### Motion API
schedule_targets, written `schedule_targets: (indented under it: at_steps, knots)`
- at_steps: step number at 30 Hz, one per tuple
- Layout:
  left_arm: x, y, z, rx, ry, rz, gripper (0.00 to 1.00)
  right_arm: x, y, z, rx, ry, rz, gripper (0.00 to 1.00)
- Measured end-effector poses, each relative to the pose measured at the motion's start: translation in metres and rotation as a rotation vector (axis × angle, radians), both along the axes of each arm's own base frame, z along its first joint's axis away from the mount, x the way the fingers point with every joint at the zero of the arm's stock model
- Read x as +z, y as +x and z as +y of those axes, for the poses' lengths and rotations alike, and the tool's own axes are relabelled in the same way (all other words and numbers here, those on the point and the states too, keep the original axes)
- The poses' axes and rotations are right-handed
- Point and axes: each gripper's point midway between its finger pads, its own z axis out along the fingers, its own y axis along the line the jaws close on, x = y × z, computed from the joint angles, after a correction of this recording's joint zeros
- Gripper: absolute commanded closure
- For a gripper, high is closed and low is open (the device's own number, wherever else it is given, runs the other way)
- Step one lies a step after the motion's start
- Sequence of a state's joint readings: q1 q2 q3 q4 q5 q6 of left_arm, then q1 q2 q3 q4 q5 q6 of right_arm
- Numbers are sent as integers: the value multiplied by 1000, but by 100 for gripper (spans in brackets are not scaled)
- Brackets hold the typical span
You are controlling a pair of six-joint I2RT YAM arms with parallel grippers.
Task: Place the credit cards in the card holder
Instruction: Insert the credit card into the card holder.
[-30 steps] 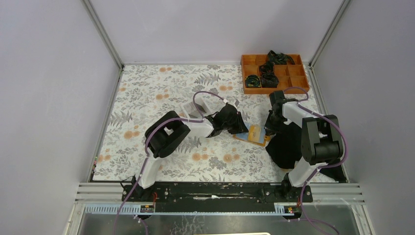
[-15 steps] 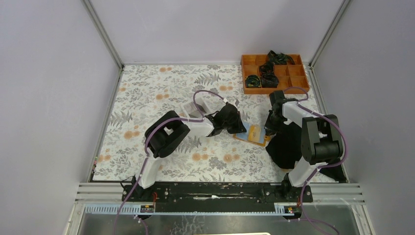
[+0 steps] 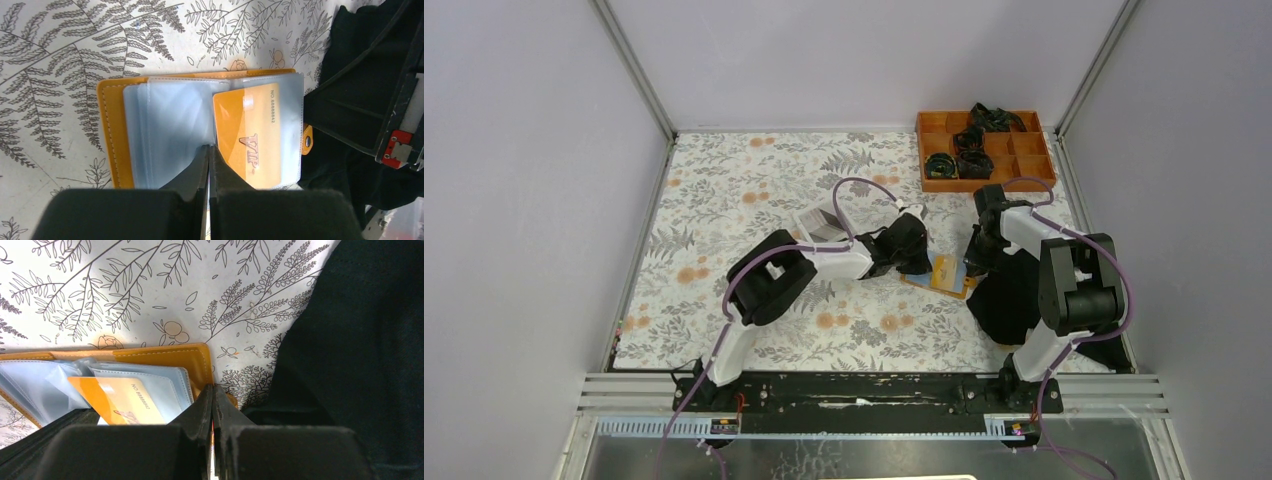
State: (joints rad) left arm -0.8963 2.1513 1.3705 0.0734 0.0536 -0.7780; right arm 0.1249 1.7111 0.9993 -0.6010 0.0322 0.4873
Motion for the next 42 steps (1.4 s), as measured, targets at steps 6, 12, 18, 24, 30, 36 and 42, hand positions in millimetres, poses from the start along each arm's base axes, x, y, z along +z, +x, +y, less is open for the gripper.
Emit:
schedule_targets:
  at_steps: [6,12,18,24,30,36,42]
  knots:
    - [-1,-8,-5,-22,38,-31,100,0,0,0,1,0,0,99]
    - [-2,-10,-6,-19,52,-48,100,0,0,1,2,4,0,99]
    - [-1,-11,-7,-17,65,-63,100,0,0,1,4,6,0,99]
    - [0,-14,-8,-24,99,-68,98,0,0,1,4,6,0,99]
    - [1,-11,-10,-22,118,-76,97,0,0,1,4,6,0,99]
    - [1,-8,-14,-26,122,-83,96,0,0,1,4,6,1,99]
    - [1,-7,-15,-29,127,-82,96,0,0,1,5,6,0,99]
